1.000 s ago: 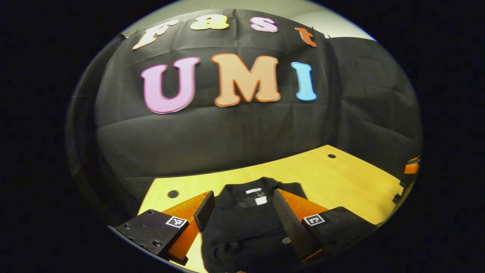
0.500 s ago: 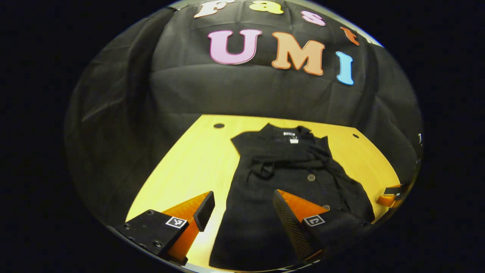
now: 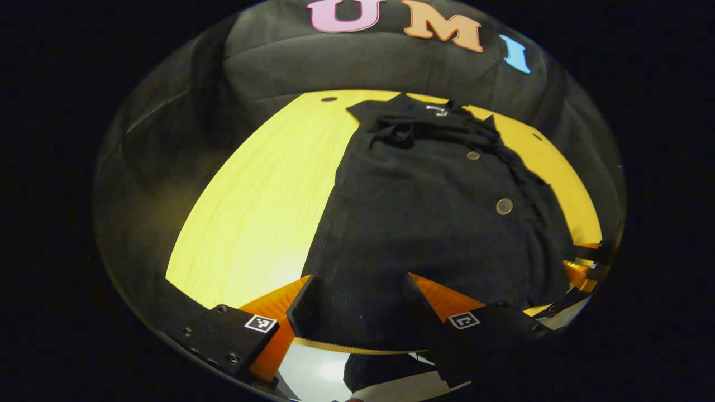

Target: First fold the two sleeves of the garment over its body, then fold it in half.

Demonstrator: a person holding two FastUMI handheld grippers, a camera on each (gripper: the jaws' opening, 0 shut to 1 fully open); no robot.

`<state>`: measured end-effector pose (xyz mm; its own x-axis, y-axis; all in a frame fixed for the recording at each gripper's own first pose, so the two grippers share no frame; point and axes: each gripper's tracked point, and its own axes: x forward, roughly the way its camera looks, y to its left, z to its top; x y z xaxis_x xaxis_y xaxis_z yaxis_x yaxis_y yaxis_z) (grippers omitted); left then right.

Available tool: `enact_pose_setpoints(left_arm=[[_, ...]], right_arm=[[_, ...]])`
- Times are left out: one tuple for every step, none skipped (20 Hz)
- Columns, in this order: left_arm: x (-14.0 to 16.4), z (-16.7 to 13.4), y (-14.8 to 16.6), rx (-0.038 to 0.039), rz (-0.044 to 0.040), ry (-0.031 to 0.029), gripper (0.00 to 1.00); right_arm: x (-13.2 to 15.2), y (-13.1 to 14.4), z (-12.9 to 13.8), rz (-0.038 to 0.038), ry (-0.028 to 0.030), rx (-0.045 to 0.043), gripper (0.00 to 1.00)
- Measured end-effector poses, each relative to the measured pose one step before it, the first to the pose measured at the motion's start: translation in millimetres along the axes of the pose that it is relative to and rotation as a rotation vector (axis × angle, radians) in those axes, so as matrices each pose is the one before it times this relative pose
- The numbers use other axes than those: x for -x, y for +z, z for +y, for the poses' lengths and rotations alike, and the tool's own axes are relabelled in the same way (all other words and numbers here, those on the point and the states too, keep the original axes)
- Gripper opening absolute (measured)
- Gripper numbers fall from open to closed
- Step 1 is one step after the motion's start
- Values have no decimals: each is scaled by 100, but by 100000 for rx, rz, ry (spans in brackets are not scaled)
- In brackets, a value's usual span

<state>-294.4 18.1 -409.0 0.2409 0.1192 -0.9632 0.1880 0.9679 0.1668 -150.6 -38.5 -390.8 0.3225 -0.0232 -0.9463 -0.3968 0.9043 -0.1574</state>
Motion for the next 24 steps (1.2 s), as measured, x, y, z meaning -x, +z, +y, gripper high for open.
enact_pose_setpoints(left_arm=[[-85,30,1289,2127,-6041,352,97],[-332,-175,-321,1273,1745,-217,98],[398,18,-238,-676,-159,-164,100],[-469,113,95,-1210,-2044,47,98],[255,0,-401,-734,2125,-298,97],[142,-405,401,-561,-1473,-1041,94],[-28,12,-163,-1351,1270,-435,95],[176,6,394,-1511,-845,-1008,92],[70,25,103,-1602,392,-1176,86],[200,-57,370,-1704,-14,-1024,79],[12,-169,28,-1433,-530,-1902,67],[-156,-394,-196,-1363,356,-926,53],[42,-354,-40,-1211,-326,-1113,40],[-19,-537,64,-756,179,-665,31],[-112,-217,227,-599,-201,-259,19],[-173,16,141,-400,-10,245,14],[-70,89,129,-592,384,301,5],[14,225,169,-390,894,864,3],[234,76,25,365,1093,727,1],[341,105,949,2074,-1246,789,0],[148,-74,786,1766,-1644,-665,0],[323,-105,1209,2206,-2066,-1235,0],[154,-83,1801,2204,-2921,-1069,0],[-184,-441,1966,2158,-2916,-1710,0]], right_arm=[[58,132,29,372,59,203,98],[-152,-160,-8,134,139,284,100],[3,84,20,133,-18,-27,98],[37,-57,-35,-136,-31,-475,100],[-2,81,85,-31,339,-402,100],[-58,112,81,-24,-41,-68,97],[-205,200,353,204,744,265,93],[123,-73,587,-31,595,1082,91],[-88,275,552,-146,824,1181,77],[-84,9,501,-203,482,952,63],[-199,242,620,-543,771,506,50],[-109,135,575,-282,283,262,34],[-68,230,165,-501,-827,542,19],[115,9,-37,101,-363,921,13],[46,234,57,-369,155,5,13],[-90,-50,106,388,73,-852,11],[88,172,33,210,590,-651,7],[117,337,-66,-73,687,-294,7],[369,718,8,-947,985,-587,7],[447,1180,8,-2283,1508,-666,7],[363,1229,52,-1947,1259,-473,7],[338,1525,170,-2331,1262,-573,7],[153,1668,84,-2191,724,-327,7],[558,1348,43,-2201,822,-392,7]])
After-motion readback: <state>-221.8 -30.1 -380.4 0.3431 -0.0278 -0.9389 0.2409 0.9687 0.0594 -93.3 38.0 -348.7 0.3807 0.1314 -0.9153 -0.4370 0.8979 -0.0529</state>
